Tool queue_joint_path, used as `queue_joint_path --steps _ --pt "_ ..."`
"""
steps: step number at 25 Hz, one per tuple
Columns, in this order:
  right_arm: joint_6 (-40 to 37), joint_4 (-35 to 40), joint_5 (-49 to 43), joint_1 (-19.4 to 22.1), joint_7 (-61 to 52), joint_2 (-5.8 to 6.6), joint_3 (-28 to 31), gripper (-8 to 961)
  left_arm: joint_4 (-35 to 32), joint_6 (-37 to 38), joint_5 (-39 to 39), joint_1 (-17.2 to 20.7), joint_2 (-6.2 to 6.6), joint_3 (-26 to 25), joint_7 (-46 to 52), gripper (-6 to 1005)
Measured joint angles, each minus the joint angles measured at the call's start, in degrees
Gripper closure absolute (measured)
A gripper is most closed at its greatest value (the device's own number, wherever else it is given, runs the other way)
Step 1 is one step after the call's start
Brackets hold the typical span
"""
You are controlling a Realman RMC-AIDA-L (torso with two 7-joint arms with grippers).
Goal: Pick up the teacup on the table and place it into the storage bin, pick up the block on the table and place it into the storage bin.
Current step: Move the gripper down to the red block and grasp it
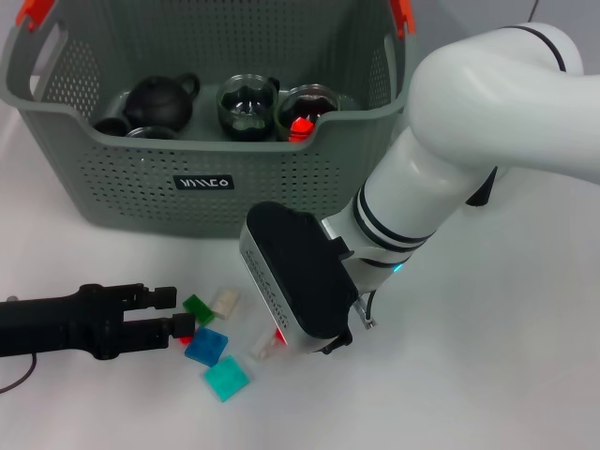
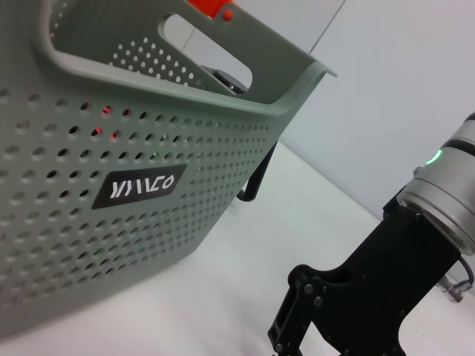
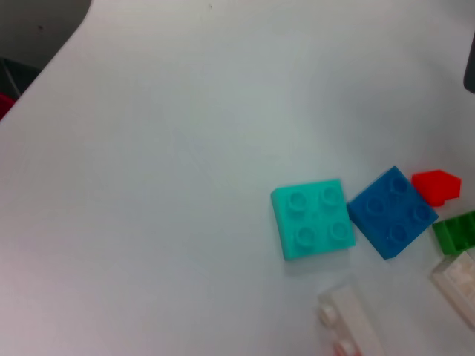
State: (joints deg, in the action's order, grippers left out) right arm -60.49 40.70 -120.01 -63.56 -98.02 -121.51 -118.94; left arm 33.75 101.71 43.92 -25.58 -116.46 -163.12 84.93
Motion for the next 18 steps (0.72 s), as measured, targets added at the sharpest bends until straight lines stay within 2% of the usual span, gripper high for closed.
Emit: queue_joint_path --steps 18 --pt "-0.7 0.1 0.0 -0.2 -0.7 -0.23 -0.2 623 0.0 -0.1 -0.2 0.1 0.00 0.0 -0.1 323"
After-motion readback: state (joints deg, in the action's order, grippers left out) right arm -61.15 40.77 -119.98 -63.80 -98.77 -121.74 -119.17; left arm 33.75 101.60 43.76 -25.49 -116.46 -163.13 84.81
